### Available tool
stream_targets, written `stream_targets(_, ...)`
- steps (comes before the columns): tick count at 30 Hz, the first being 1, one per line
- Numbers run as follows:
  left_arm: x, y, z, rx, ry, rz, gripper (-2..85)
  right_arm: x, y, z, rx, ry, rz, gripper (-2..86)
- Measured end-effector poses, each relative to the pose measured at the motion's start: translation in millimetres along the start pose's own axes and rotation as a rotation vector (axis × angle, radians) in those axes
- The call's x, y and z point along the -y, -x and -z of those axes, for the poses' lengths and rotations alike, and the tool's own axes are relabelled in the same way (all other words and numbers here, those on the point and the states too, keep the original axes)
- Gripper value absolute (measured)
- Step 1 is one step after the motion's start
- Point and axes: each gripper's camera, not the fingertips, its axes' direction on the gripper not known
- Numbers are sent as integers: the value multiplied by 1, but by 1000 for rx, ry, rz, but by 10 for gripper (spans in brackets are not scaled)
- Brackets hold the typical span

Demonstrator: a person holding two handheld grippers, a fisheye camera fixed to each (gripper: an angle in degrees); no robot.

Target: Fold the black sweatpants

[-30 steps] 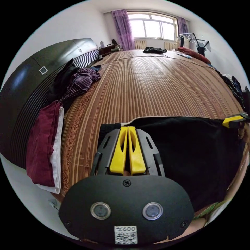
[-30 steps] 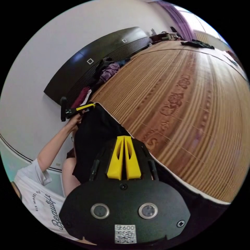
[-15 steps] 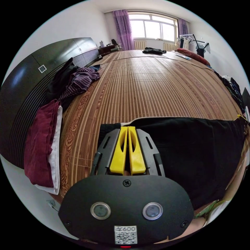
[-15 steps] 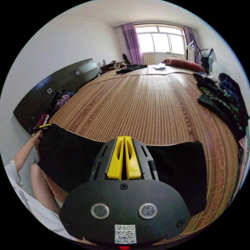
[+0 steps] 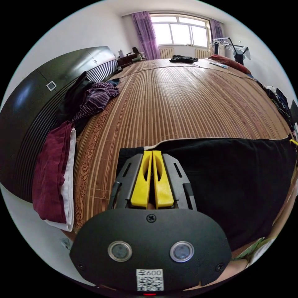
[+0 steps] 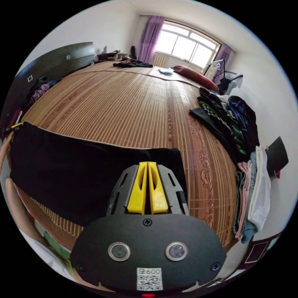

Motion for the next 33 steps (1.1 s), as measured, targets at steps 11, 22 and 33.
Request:
stream_targets(11, 24, 31, 175, -80, -135, 83, 28, -115, -70, 191, -53, -208, -254, 22)
stream_targets(22, -1, 121, 217, -68, 90, 277, 133, -110, 55, 229, -132, -113, 37, 26)
stream_targets(33, -8, 159, 250, -450, -149, 425, 136, -94, 69, 296, -138, -107, -150, 27)
